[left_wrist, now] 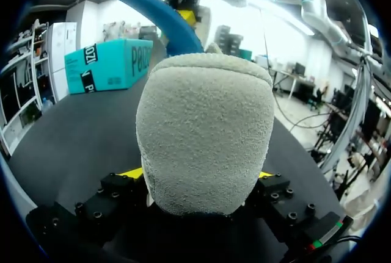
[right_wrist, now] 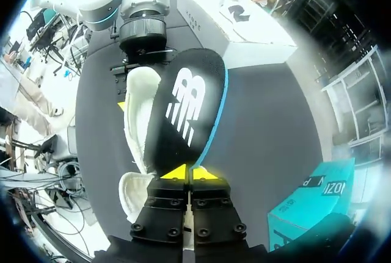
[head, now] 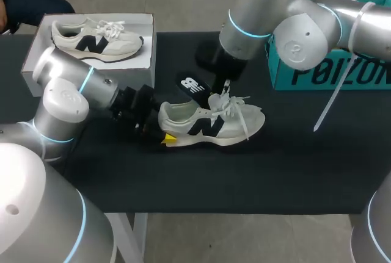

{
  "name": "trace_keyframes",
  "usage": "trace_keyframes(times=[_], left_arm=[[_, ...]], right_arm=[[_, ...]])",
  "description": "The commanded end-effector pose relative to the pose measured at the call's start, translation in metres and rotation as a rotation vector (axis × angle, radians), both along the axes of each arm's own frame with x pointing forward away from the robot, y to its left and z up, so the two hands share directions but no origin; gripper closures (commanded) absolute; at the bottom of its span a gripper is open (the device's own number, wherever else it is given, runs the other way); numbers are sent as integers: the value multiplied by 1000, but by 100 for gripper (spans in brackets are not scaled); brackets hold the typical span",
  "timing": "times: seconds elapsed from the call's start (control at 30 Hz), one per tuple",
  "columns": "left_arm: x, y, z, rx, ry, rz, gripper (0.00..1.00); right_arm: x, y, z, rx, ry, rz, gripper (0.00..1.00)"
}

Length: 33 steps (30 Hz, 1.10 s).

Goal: Take the shoe out of the shoebox, open the shoe tongue, remove and reinsert the insole, then place the shoe into the shoebox

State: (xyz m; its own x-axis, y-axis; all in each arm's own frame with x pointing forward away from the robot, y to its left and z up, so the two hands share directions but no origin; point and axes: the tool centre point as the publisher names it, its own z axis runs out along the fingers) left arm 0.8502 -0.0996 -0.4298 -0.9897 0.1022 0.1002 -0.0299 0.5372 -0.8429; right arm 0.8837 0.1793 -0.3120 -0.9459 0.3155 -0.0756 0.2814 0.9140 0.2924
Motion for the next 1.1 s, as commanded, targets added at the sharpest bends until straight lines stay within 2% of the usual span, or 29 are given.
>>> trace_keyframes(times=[0.03,0.3,0.73,1.1], left_arm=[[-1,0,-2,3,0,-1,100],[-1,0,-2,3,0,-1,100],[-1,0,-2,3,0,-1,100],[-1,0,-2,3,0,-1,100]], right_arm=[[3,3,-10,15,10,15,100],[9,15,-20,41,30,45,100],[17,35,-20,92,19,76,100],[24,39,6,138,-44,74,100]])
